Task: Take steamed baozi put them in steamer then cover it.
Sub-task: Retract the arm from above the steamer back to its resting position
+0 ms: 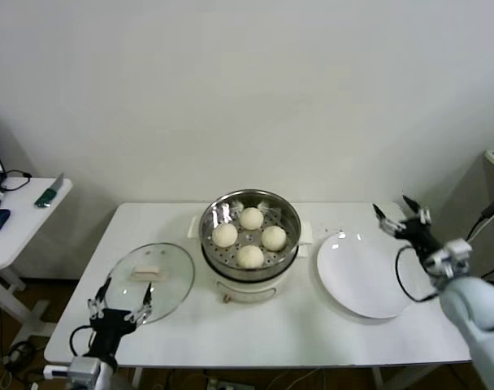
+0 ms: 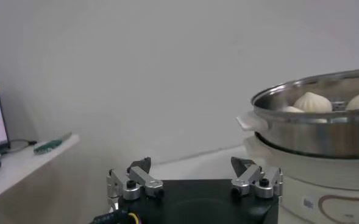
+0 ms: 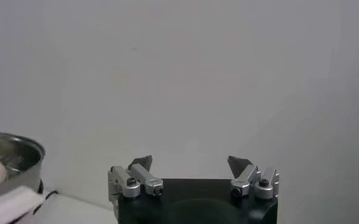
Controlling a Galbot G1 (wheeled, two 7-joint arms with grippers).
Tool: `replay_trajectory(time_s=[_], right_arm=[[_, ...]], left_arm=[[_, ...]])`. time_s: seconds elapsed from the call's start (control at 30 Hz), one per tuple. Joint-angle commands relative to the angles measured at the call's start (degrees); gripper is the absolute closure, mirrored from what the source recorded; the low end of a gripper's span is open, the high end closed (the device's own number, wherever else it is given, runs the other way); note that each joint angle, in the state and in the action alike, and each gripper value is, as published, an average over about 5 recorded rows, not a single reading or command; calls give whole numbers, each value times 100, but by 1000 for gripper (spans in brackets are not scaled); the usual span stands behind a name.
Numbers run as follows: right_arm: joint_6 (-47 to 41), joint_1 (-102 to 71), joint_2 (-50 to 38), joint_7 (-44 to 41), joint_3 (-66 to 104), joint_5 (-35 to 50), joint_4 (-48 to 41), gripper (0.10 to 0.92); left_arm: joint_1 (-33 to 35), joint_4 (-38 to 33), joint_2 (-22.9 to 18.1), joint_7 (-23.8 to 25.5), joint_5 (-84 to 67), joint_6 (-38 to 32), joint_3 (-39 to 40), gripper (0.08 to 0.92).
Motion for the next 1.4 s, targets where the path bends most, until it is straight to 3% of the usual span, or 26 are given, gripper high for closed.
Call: replay_trajectory(time_s=[0.03,0.23,0.37,0.87,1.4], right_arm=[[1756,-1991,1476,-238,1191,-417,-63,203],[2122,-2238,1898,-149,921,-788,-195,203],[2251,-2265,2032,-148,789,-880,-286,203],[2549,-2238,2304,-99,621,-1143,-344,203],[2622,-2295,2494,-30,608,-1179,-316,203]], left_arm=[[24,245,313,-404,1881,-764,14,177],[10,516,543,-1552,3720,-817,129,177],[-219,909,604,-2004,4568,-913,183,177],[-1304,2968,597,-2190,6540,-941,359,177],[-2084,4011,503,-2233,7041,-818,448,177]])
